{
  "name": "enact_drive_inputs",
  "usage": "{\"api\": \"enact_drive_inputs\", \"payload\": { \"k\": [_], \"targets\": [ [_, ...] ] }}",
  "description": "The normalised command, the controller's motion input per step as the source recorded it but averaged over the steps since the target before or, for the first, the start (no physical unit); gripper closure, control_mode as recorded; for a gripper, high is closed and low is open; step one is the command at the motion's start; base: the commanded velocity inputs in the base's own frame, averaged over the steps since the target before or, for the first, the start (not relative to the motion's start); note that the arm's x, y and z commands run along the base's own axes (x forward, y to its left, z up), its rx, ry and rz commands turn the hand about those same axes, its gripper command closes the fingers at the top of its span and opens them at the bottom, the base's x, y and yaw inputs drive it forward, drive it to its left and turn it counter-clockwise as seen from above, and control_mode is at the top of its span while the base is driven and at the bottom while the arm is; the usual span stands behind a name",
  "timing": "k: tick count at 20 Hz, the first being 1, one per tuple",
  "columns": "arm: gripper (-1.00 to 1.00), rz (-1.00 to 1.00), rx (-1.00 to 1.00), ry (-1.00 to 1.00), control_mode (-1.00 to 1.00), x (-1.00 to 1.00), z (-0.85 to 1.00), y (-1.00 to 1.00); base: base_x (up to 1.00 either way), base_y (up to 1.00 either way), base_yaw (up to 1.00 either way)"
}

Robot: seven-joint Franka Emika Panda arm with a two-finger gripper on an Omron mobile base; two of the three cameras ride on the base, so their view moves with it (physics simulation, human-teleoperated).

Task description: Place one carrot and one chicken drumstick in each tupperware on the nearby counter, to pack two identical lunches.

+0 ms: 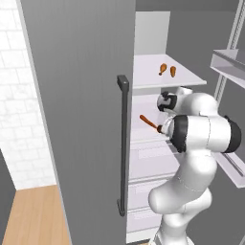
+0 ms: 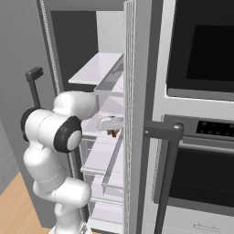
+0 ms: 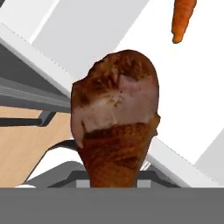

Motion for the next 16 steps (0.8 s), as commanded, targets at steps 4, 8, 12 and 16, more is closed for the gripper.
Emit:
{"api": "enact_drive_inputs", "payload": {
  "k": [4,8,12,16],
  "targets": [
    [1.0,-0.02,0.0,-0.09,-1.0,-0.63,0.7,0.31,0.0,0.0,0.0],
    [1.0,-0.02,0.0,-0.11,-1.0,-0.66,0.39,0.39,0.0,0.0,0.0],
    [1.0,0.0,0.0,-0.18,-1.0,-0.71,0.75,0.33,0.0,0.0,0.0],
    [1.0,0.0,0.0,-0.18,-1.0,-0.72,0.93,0.29,0.0,0.0,0.0]
  ]
}}
